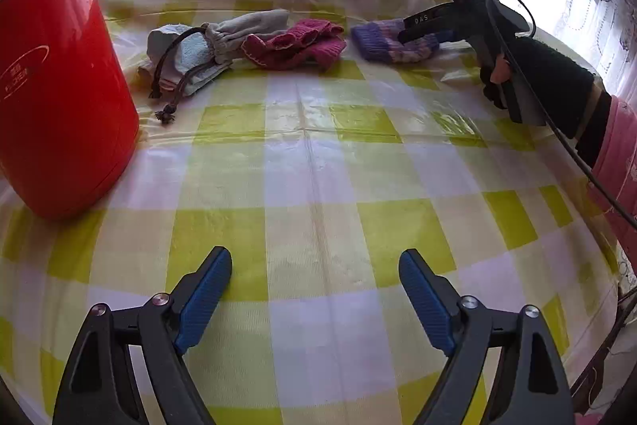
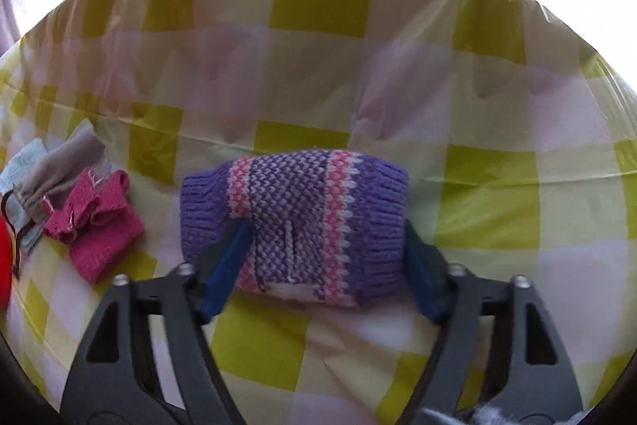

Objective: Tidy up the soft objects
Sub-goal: 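Move both grippers back over the table, then grasp the purple knit sock with the right gripper while the left grasps the pink fingerless glove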

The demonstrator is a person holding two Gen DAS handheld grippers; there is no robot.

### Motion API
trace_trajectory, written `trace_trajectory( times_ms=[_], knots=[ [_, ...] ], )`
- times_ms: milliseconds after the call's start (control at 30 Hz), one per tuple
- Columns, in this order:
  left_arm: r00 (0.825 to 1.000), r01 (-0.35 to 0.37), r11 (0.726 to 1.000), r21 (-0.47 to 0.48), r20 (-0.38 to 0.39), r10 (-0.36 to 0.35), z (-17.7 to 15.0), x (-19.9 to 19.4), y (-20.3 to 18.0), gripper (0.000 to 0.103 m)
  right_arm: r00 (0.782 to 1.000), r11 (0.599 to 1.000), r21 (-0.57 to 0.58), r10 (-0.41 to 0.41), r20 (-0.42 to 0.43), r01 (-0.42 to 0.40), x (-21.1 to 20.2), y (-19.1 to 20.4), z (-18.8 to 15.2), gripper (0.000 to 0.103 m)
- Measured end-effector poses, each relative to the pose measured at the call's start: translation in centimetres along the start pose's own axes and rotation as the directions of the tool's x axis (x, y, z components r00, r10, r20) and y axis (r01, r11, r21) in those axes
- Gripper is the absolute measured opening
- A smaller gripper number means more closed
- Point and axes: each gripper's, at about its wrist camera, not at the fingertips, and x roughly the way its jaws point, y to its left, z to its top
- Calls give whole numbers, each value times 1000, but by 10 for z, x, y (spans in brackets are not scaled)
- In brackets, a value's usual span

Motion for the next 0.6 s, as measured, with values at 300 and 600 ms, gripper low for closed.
trace_trajectory(
  times_ms=[300,600],
  knots=[
    [991,-115,993,24,76,113,91,48,0,87,981,981,47,188,40,-189,-92,21,-128,21],
    [986,-167,983,83,43,163,178,121,-6,87,972,954,182,234,37,-236,-116,8,-190,21]
  ],
)
